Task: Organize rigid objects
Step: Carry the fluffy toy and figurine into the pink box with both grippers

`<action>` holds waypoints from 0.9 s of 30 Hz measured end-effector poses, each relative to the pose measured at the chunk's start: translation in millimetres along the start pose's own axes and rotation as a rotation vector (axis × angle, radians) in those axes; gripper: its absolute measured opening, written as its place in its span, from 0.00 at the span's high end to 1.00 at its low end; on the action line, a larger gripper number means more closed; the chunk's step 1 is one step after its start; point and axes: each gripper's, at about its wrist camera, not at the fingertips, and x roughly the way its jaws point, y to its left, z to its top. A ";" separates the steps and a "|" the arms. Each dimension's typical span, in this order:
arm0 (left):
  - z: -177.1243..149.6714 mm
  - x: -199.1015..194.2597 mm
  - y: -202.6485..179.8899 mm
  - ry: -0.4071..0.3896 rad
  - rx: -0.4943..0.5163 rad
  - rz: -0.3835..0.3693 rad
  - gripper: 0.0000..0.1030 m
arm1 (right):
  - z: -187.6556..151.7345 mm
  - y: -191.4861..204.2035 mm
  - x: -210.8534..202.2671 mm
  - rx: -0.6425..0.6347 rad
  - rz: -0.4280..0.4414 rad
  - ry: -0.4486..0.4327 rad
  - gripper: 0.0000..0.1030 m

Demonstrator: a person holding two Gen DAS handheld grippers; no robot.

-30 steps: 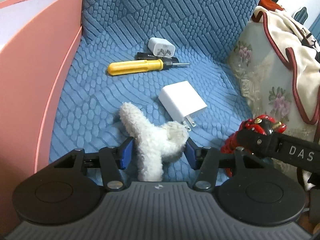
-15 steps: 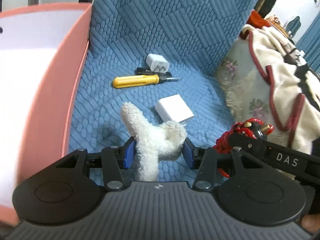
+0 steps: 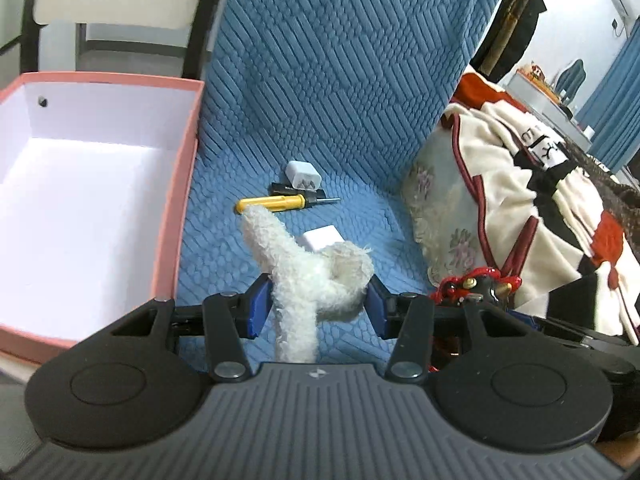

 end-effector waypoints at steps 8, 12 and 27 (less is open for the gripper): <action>-4.4 -37.7 12.1 0.008 -0.036 -0.026 0.47 | 3.6 17.3 -26.0 -0.026 0.013 -0.027 0.42; 0.2 -53.6 19.9 -0.013 -0.046 -0.027 0.47 | 8.9 36.2 -36.3 -0.052 0.043 -0.050 0.42; 28.3 -124.9 86.4 -0.097 -0.111 0.034 0.47 | 12.6 131.9 -42.4 -0.175 0.215 -0.052 0.42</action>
